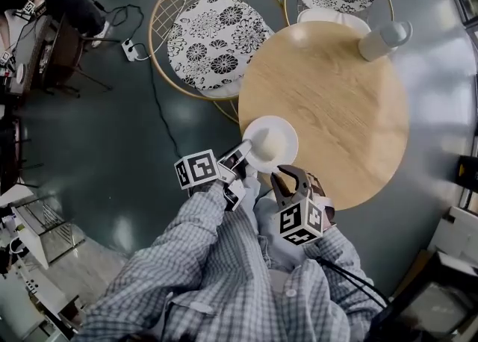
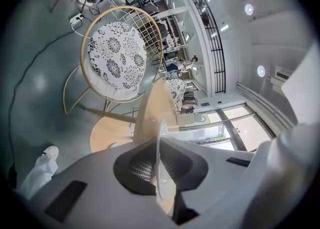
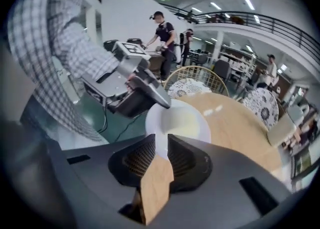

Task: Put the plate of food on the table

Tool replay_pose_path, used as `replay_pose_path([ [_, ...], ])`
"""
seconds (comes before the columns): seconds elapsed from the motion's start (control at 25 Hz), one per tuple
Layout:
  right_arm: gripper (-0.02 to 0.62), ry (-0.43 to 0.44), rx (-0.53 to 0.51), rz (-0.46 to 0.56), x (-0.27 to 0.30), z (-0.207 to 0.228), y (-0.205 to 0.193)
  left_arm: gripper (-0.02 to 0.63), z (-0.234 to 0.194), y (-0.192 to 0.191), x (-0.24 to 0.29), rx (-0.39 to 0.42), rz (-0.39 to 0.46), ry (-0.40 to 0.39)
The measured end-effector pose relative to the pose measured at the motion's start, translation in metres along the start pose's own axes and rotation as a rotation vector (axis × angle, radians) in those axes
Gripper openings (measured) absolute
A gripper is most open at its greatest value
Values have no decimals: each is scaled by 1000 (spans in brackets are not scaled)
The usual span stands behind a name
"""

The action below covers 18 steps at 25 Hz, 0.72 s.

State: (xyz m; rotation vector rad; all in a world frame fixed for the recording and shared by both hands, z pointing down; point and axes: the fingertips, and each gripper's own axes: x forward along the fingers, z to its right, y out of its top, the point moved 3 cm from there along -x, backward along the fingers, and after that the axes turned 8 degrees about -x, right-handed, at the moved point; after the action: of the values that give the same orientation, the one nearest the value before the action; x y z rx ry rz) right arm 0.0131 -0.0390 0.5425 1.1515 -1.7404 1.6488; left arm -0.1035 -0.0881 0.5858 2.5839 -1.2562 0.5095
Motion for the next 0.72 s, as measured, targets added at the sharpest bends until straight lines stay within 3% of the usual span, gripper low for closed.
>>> replay_pose_path([
  [0.16, 60, 39, -256, -47, 11, -22, 6, 20, 1, 0, 0, -2, 6, 0],
  [0.36, 58, -8, -421, -114, 26, -23, 7, 21, 1, -1, 0, -6, 11, -10],
  [0.56, 52, -1, -404, -110, 24, -22, 10, 21, 2, 1, -1, -15, 15, -24],
  [0.68, 52, -4, -392, -108, 24, -21, 9, 35, 2, 3, -4, -103, 36, -84],
  [0.72, 52, -4, -390, -111, 25, -20, 8, 77, 2, 5, -6, -130, 48, -104],
])
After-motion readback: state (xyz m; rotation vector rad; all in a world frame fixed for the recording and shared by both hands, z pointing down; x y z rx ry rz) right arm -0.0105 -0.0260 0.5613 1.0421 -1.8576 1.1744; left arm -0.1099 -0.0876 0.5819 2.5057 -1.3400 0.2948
